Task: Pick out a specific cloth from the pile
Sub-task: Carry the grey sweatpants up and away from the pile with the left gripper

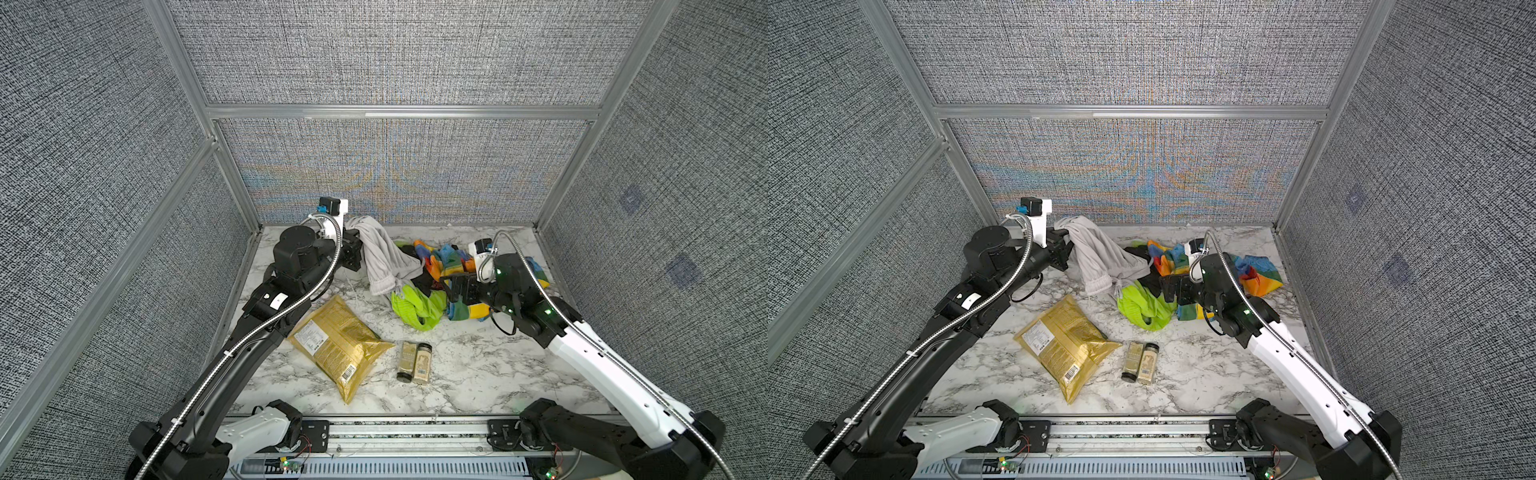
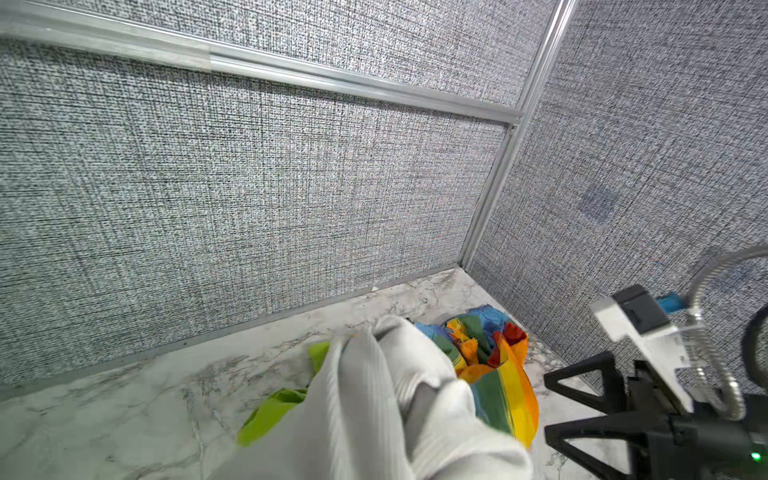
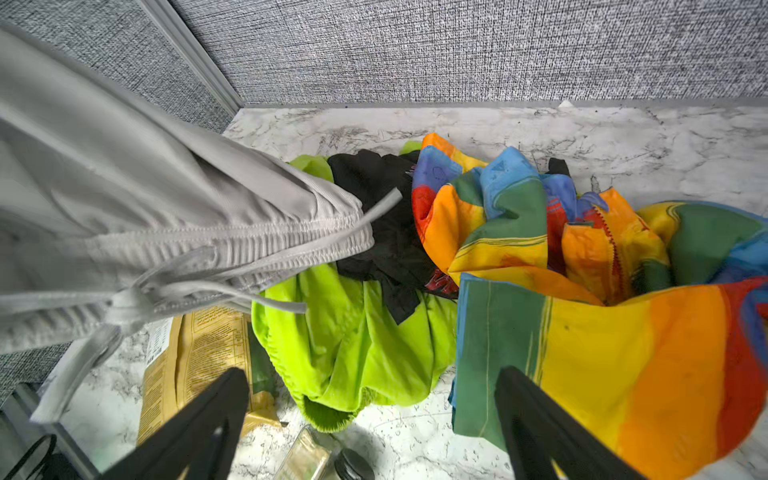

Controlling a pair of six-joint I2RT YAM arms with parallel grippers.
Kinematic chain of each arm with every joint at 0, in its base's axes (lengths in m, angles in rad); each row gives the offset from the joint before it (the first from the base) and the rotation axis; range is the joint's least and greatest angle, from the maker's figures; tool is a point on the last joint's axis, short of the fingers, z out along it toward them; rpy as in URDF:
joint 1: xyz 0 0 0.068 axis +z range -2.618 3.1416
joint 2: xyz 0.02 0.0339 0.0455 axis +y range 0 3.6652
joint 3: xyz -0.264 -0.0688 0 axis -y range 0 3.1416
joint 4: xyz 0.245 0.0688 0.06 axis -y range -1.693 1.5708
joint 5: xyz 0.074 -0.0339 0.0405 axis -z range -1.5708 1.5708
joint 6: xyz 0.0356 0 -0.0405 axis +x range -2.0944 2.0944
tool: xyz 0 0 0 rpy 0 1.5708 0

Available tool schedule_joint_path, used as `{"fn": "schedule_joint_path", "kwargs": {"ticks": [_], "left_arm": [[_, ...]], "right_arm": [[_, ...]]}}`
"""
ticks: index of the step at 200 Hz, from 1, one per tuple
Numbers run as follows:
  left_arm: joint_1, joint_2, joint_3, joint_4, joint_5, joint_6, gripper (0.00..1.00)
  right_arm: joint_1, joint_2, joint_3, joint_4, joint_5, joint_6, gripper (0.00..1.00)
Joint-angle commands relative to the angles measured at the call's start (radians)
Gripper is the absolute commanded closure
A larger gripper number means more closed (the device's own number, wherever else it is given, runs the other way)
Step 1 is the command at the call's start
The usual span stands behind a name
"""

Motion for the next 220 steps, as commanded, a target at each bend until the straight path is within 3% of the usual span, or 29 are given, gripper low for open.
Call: {"fn": "schedule_joint_path", "kwargs": {"ticks": [1,66,93,117,220], "left_arm": [[0.018,-0.015,0.036,0.036,-0.011,0.024,1.0],[0.071,0.024,0.167,-0.028,-0.057,0.052,1.0],[0.097,0.059,0.239,-0.057,-0.057,0.06,1.0],[0.118,0.097,0.31,-0.079,-0.039,0.064,1.0],[0.213,0.208,0.521,-0.083,0.102,-0.001,1.0]], "right_arm": [[0.001,-0.057,-0.023,0.003,-0.047,-0.05,0.01],[0.001,-0.138,-0.019,0.001,-0.081,-0.04,0.01],[-0.002,-0.139,-0.007,0.005,-0.154,-0.034,0.01],[-0.001,-0.145,-0.012,0.023,-0.197,-0.022,0.01],[-0.001,-0.17,-0.045,0.0,-0.153,-0.021,0.01]]}}
